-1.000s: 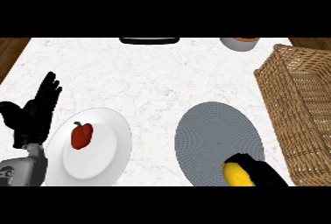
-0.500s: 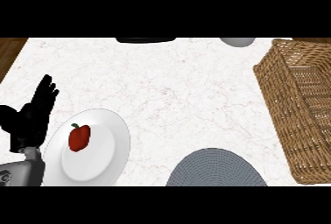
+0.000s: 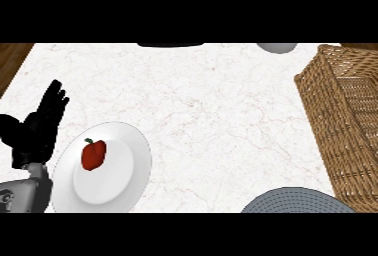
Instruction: Pick the lemon from the placemat and place it in the basket
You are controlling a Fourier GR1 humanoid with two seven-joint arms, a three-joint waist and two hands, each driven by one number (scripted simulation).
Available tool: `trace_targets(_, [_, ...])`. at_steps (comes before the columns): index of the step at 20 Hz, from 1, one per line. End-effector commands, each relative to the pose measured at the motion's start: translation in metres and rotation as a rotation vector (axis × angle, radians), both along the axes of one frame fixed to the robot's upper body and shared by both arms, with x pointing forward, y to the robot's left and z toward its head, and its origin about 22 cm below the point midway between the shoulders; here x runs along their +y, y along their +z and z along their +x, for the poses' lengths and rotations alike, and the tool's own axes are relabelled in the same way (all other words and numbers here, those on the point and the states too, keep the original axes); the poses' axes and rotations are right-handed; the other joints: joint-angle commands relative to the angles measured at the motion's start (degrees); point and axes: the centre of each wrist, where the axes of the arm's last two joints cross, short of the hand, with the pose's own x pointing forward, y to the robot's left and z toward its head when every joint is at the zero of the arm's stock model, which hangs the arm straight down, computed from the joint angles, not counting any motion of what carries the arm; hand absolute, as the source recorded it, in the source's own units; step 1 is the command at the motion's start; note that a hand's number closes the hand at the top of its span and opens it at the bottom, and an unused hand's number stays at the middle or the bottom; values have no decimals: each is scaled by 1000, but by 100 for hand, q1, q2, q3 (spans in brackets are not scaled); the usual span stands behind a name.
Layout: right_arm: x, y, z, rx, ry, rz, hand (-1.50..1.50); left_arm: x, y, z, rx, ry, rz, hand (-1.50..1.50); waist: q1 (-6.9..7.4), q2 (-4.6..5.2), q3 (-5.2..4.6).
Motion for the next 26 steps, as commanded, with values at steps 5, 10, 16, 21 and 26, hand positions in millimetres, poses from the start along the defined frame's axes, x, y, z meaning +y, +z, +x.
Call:
trace_targets(5, [9, 68, 8, 7, -139, 153, 150, -11, 2, -4, -6, -17, 4, 0, 150, 25, 3])
trace_targets(10, [17, 110, 32, -44, -205, 154, 150, -11, 1, 6, 3, -33, -17, 0, 175, 41, 2])
trace_targets(16, [4, 117, 80, -71, -322, 78, 150, -20, 3, 7, -4, -45, -1, 0, 277, 45, 9])
trace_targets(21, [17, 146, 106, -96, -351, -55, 150, -21, -4, 11, 3, -36, 10, 0, 222, 31, 9])
trace_targets(26, [1, 135, 155, -81, -399, -130, 150, -12, -14, -3, 2, -25, -5, 0, 263, 30, 13])
